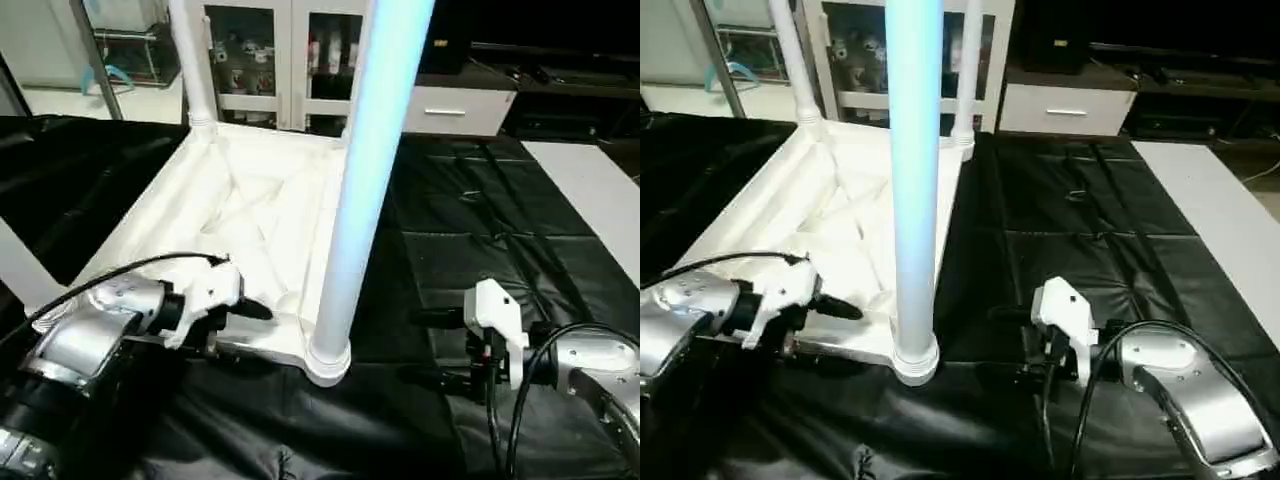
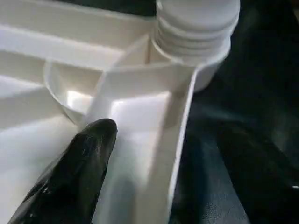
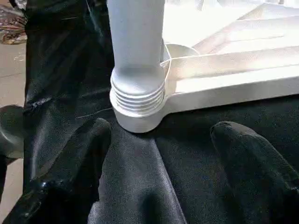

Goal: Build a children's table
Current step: Move to table

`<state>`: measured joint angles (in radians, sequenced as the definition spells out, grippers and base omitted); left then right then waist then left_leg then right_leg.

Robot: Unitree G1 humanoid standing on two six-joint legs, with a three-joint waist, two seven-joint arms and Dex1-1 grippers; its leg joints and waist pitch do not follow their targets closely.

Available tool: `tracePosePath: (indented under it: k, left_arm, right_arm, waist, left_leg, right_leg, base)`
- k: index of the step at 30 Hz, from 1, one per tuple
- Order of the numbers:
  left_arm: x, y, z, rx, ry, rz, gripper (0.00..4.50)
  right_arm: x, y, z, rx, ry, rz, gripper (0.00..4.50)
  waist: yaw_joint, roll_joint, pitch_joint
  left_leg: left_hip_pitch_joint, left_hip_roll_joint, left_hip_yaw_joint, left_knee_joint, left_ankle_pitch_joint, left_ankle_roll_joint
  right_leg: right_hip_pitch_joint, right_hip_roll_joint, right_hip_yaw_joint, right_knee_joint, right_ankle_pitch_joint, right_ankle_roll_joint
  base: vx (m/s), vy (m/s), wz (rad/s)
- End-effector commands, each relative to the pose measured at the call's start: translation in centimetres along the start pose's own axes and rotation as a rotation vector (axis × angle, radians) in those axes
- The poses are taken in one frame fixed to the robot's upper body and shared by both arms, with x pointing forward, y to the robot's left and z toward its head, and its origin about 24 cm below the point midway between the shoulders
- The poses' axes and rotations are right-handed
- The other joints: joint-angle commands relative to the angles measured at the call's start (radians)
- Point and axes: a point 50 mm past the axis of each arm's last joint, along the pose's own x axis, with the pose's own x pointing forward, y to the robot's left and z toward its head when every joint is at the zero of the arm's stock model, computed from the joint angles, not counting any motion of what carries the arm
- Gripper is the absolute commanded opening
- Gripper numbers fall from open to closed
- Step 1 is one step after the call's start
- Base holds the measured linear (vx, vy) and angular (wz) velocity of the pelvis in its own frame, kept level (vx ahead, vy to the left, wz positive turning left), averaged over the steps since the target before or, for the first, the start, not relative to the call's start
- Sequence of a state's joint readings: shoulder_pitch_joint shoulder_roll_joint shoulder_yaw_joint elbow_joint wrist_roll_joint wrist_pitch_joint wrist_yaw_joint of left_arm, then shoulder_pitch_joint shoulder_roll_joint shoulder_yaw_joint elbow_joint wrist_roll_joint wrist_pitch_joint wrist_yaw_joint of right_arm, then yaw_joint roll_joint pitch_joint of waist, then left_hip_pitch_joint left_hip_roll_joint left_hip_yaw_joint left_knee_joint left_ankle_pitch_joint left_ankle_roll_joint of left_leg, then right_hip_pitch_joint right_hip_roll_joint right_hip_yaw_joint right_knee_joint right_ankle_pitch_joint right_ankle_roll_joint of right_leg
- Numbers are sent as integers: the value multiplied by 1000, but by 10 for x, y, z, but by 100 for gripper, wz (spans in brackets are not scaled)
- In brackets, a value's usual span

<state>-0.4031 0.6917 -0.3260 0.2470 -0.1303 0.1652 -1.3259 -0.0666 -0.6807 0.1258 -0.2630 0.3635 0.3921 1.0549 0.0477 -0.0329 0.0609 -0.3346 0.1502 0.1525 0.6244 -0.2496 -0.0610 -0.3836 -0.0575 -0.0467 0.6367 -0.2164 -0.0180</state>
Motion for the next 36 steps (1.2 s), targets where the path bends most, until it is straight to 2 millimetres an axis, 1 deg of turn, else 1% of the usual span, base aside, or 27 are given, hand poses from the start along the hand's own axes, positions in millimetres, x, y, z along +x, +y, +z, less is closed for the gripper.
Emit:
tracePosePath:
  k: [1,2,4,5,6,9,10,12,14,16,17,19,21,22,23,24,25,26,30,31,32,35,36]
  left_arm:
    - [-1,1,4,28,11,-8,364]
    - [-2,1,5,24,8,-11,359]
    - [-3,2,6,21,7,-12,355]
    - [-3,0,6,11,3,-28,327]
    - [-4,-1,7,5,1,-41,319]
    - [-2,-4,6,7,4,-58,317]
    - [-1,-5,6,7,7,-60,310]
    - [0,-5,5,11,15,-55,274]
    - [0,-5,4,12,20,-52,271]
    - [0,-5,2,13,30,-44,243]
    - [0,-5,2,11,34,-41,231]
    - [-2,-2,0,13,39,-20,222]
    - [-2,-1,0,11,43,-13,198]
    - [-2,-1,0,10,45,-12,198]
    - [-2,-1,-1,9,46,-11,175]
    - [-2,-1,-1,6,44,-9,175]
    - [-2,0,0,4,41,-8,160]
    - [0,-1,-1,2,38,-3,160]
    - [3,-1,-1,2,31,11,128]
    - [3,-1,-1,1,30,13,109]
    - [4,-1,0,1,27,20,109]
    - [7,-2,2,-18,4,29,84]
    - [8,-3,2,-23,-4,35,84]
  right_arm:
    - [-1,1,3,-10,8,1,381]
    - [0,1,3,-8,7,0,381]
    - [0,1,3,-7,6,-1,381]
    - [1,2,3,-3,1,-12,381]
    - [2,2,2,1,-3,-21,381]
    - [3,3,0,13,-4,-33,381]
    - [4,3,-1,15,-3,-34,381]
    - [5,3,-1,17,-5,-35,381]
    - [5,2,0,18,-6,-36,381]
    - [5,1,0,19,-7,-43,381]
    - [5,0,0,19,-7,-45,381]
    - [5,0,0,19,-6,-49,381]
    - [5,0,0,19,-7,-54,381]
    - [5,-1,0,19,-9,-59,381]
    - [5,-1,0,19,-11,-64,381]
    - [5,-2,0,19,-15,-73,381]
    - [6,-2,0,21,-18,-82,381]
    - [6,-2,0,22,-22,-88,381]
    - [7,-1,-1,26,-25,-94,381]
    - [7,-1,-1,26,-25,-94,381]
    - [8,0,-1,28,-27,-97,381]
    - [8,-2,-1,33,-35,-118,381]
    - [8,-4,-1,33,-40,-139,381]
  waist:
    - [3,13,-52]
    - [4,10,-51]
    - [5,12,-50]
    - [6,4,-50]
    - [8,7,-50]
    - [9,2,-50]
    - [10,4,-50]
    - [11,4,-50]
    - [11,3,-51]
    - [12,4,-49]
    - [12,3,-49]
    - [12,5,-49]
    - [11,5,-49]
    - [11,5,-50]
    - [12,4,-49]
    - [12,8,-49]
    - [11,6,-49]
    - [11,6,-49]
    - [11,6,-49]
    - [11,6,-49]
    - [11,8,-48]
    - [10,5,-48]
    - [10,5,-47]
  left_leg:
    - [-5,84,-25,-91,-117,49]
    - [-5,85,-25,-92,-123,47]
    - [-4,84,-25,-92,-133,41]
    - [-4,84,-24,-93,-132,40]
    - [-3,84,-24,-93,-125,38]
    - [-3,84,-22,-93,-116,40]
    - [-3,84,-22,-93,-112,41]
    - [-4,84,-22,-92,-104,43]
    - [-4,83,-21,-92,-99,46]
    - [-4,84,-22,-92,-105,45]
    - [-5,83,-22,-93,-112,43]
    - [-4,84,-22,-93,-112,41]
    - [-5,84,-22,-93,-113,41]
    - [-5,83,-22,-93,-112,40]
    - [-5,84,-22,-93,-113,39]
    - [-5,83,-23,-93,-110,38]
    - [-5,83,-23,-94,-111,37]
    - [-5,83,-22,-94,-111,37]
    - [-5,84,-22,-94,-119,34]
    - [-5,84,-23,-95,-119,34]
    - [-5,84,-22,-95,-121,34]
    - [-5,84,-22,-94,-116,34]
    - [-6,84,-22,-95,-120,34]
  right_leg:
    - [46,-100,61,-79,-134,-269]
    - [46,-100,61,-79,-144,-268]
    - [46,-100,62,-81,-163,-264]
    - [45,-101,63,-82,-168,-261]
    - [44,-102,63,-80,-166,-261]
    - [43,-101,63,-80,-169,-256]
    - [42,-102,63,-80,-167,-255]
    - [43,-101,63,-79,-154,-254]
    - [43,-101,63,-78,-148,-253]
    - [43,-102,63,-80,-163,-250]
    - [43,-102,64,-82,-178,-245]
    - [42,-101,63,-82,-180,-243]
    - [42,-101,63,-82,-177,-243]
    - [43,-101,63,-82,-176,-242]
    - [42,-101,63,-82,-179,-241]
    - [42,-101,63,-81,-174,-242]
    - [42,-100,63,-81,-170,-243]
    - [42,-100,63,-81,-168,-243]
    - [42,-101,64,-82,-169,-246]
    - [43,-101,64,-82,-170,-245]
    - [42,-102,64,-83,-171,-246]
    - [42,-102,64,-83,-173,-244]
    - [41,-101,64,-83,-180,-243]
  base:
    - [0,0,0]
    - [0,0,0]
    - [0,0,0]
    - [0,0,0]
    - [0,0,0]
    - [0,0,0]
    - [0,0,0]
    - [0,0,0]
    - [0,0,0]
    - [0,0,0]
    - [0,0,0]
    - [0,0,0]
    - [0,0,0]
    - [0,0,0]
    - [0,0,0]
    - [0,0,0]
    - [0,0,0]
    - [0,0,0]
    - [0,0,0]
    - [0,0,0]
    - [0,0,0]
    - [0,0,0]
    - [0,0,0]
